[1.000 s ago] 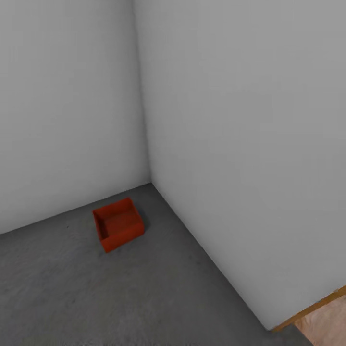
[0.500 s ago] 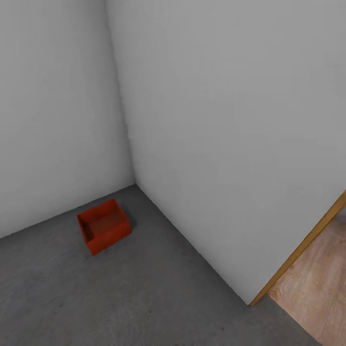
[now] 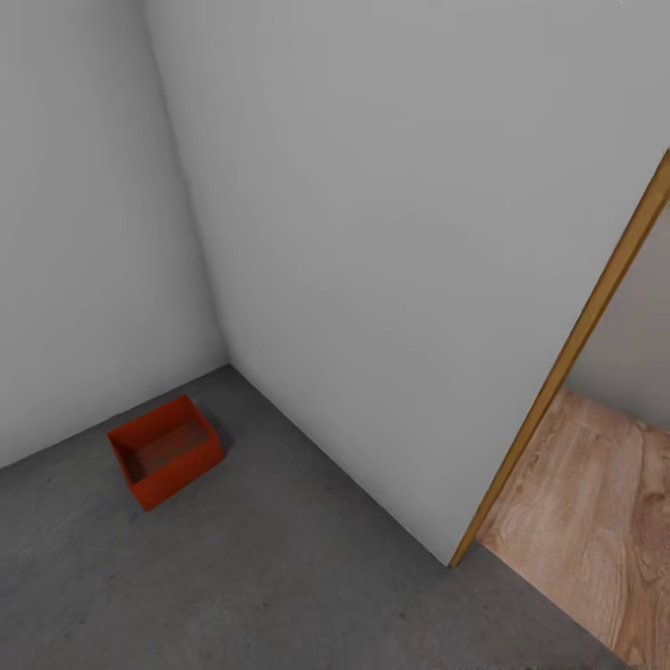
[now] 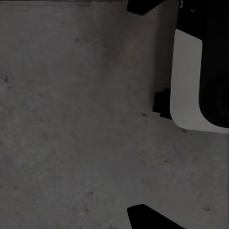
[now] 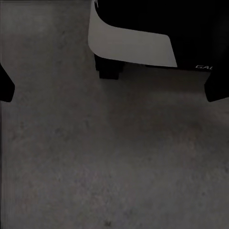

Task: Move the two storage containers from the living room to the garage. In the garage, place one container on the floor and stack the other container on top of it (either order is fine).

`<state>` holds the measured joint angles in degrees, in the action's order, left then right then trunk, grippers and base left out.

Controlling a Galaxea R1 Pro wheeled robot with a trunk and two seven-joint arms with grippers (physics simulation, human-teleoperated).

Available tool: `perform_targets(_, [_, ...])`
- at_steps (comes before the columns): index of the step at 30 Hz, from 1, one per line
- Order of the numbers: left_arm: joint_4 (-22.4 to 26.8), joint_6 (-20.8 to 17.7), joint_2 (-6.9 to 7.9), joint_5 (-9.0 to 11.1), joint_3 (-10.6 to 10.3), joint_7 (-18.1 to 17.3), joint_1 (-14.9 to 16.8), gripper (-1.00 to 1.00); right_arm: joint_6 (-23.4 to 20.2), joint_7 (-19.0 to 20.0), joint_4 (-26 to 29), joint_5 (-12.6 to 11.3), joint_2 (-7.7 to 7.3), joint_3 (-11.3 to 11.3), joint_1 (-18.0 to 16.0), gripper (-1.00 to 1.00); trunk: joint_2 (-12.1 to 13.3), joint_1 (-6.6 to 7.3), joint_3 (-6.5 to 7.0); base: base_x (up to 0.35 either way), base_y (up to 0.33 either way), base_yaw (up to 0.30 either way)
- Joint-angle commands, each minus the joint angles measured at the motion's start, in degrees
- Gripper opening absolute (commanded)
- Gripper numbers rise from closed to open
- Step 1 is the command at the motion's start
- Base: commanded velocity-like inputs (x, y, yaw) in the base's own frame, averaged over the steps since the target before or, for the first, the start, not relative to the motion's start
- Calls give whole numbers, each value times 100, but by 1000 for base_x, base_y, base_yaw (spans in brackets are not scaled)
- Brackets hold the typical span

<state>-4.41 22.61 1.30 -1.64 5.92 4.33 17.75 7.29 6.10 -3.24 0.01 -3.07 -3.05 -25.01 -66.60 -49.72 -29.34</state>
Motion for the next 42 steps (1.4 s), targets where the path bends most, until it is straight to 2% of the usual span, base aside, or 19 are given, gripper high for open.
perform_targets(1, [-24,42,2,-20,41,7,9,100,45,14,-28,-1,0,-29,-12,100,-4,0,1,-4,-2,-248])
perform_targets(25, [-24,27,-30,-12,41,-35,9,100,45,14,-28,-9,0,-29,-9,100,-4,0,141,0,0,-246])
perform_targets(29, [-24,25,-77,-18,34,-40,9,100,45,14,-28,-10,0,-29,-8,100,-4,0,166,0,0,-214])
perform_targets(30, [-24,24,-128,-20,32,-36,9,100,45,14,-28,-10,0,-29,-8,100,-4,0,173,0,0,-206])
perform_targets(34, [-24,30,-143,-20,32,-29,9,100,45,14,-28,-10,0,-29,-9,100,-4,0,193,0,0,-149])
perform_targets(42, [-24,29,-142,-20,40,-4,9,100,45,15,-28,-10,0,-29,-9,100,317,176,340,0,0,-12])
